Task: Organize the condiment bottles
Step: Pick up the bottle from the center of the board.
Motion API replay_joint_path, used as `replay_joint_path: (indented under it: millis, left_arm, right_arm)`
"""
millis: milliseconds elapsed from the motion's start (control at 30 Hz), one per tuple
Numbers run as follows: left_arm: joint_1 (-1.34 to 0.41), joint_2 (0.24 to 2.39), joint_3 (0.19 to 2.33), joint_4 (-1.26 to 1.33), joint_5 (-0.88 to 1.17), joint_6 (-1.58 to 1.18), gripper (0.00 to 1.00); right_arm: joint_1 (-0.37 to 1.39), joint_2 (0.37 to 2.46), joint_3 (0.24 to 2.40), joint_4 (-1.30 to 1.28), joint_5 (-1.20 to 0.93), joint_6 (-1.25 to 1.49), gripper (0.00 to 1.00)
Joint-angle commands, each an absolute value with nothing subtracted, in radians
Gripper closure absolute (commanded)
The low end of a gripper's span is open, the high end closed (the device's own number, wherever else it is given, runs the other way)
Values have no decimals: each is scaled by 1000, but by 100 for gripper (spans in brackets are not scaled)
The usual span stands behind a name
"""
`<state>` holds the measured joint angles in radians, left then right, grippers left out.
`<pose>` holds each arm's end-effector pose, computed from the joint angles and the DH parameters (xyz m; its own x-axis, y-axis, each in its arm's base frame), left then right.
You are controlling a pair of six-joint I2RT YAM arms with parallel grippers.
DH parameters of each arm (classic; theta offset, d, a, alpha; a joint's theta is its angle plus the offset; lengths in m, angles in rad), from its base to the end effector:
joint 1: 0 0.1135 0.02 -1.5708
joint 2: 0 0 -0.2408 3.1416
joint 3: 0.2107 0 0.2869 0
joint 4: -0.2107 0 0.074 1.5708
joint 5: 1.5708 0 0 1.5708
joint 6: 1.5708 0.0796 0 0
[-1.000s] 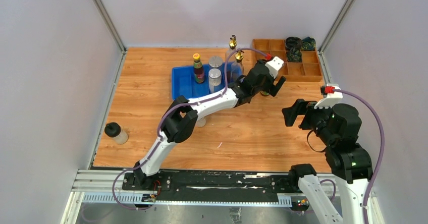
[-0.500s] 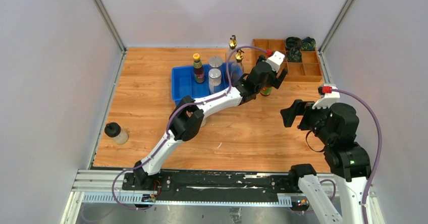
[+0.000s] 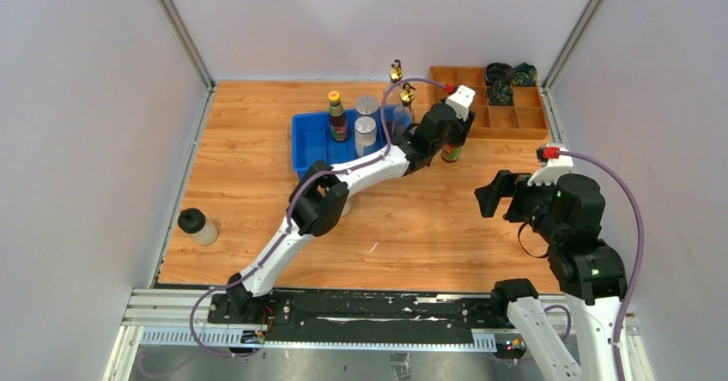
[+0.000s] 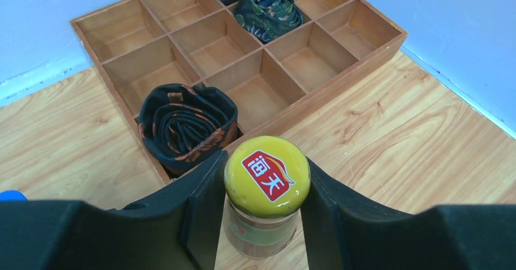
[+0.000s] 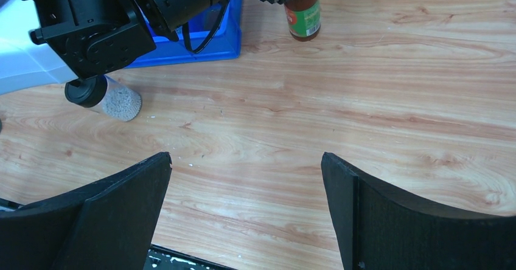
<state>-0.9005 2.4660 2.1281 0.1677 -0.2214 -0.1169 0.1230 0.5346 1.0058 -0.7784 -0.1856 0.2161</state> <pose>0.4125 -0.4922 0.2020 -0.1780 0.0414 -0.9832 0.6135 0.7858 -0.0780 0.1775 0.0367 0.3710 -0.3564 0.1683 -0.9190 -0.2239 0.9396 0.2589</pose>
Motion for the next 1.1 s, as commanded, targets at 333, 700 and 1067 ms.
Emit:
replay_joint_path:
  millis: [333, 700, 1067]
  left_arm:
    - [-899, 2402, 2055, 202, -141, -143, 67]
    - [-925, 2134, 1627, 285, -123, -128, 67]
    - [-994, 1797, 1131, 375, -205, -181, 68]
  right_arm:
    - [109, 537, 970, -766, -222, 213, 0]
    - [109, 563, 1001, -742, -225, 218, 0]
    - [109, 548, 995, -714, -240, 275, 0]
